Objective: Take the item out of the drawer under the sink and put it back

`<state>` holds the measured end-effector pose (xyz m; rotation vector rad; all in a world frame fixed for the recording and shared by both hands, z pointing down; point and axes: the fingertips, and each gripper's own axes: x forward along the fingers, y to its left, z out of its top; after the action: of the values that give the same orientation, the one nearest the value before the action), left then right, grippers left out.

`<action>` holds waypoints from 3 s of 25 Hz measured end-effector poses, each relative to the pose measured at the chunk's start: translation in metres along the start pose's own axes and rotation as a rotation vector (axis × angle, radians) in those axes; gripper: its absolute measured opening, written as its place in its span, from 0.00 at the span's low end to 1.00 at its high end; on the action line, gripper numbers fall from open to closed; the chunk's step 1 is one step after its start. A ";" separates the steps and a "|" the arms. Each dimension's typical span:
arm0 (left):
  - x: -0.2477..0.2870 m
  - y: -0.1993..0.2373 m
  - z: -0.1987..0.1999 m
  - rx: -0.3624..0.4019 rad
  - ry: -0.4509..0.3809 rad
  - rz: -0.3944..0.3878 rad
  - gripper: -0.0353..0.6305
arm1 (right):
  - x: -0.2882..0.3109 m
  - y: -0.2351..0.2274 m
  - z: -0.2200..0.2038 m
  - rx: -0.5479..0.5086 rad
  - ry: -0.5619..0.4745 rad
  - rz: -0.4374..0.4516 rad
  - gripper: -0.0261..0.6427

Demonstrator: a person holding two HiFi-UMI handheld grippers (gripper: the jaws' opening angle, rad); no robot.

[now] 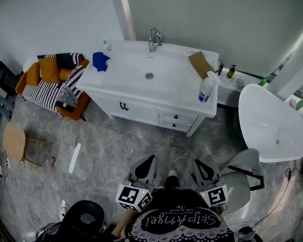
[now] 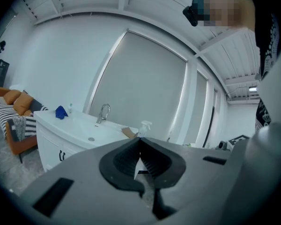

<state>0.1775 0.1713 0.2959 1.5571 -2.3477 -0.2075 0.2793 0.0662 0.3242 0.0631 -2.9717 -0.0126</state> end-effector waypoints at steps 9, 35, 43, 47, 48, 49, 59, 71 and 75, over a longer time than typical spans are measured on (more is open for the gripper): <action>0.027 -0.001 0.006 0.021 -0.001 0.017 0.06 | 0.013 -0.027 0.000 -0.001 -0.009 0.012 0.07; 0.065 0.030 0.004 -0.031 0.024 0.060 0.06 | 0.049 -0.059 -0.015 0.046 0.064 -0.014 0.07; 0.108 0.070 0.036 -0.028 0.016 0.000 0.06 | 0.101 -0.067 0.002 0.054 0.072 -0.049 0.07; 0.127 0.089 0.059 -0.019 0.012 -0.033 0.06 | 0.130 -0.070 0.019 0.052 0.067 -0.059 0.07; 0.130 0.093 0.063 -0.018 0.013 -0.038 0.06 | 0.136 -0.070 0.022 0.048 0.065 -0.059 0.07; 0.133 0.098 0.065 -0.017 0.015 -0.043 0.06 | 0.142 -0.069 0.025 0.042 0.065 -0.060 0.07; 0.152 0.129 0.083 -0.023 0.013 -0.092 0.06 | 0.174 -0.071 0.028 0.022 0.113 -0.116 0.07; 0.131 0.174 0.083 -0.016 0.007 -0.059 0.06 | 0.198 -0.055 0.023 0.009 0.105 -0.140 0.07; 0.127 0.181 0.082 -0.024 0.012 -0.045 0.06 | 0.201 -0.049 0.018 0.026 0.115 -0.136 0.07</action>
<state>-0.0529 0.1220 0.2944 1.5967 -2.2936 -0.2354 0.0807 0.0092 0.3400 0.2602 -2.8476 0.0116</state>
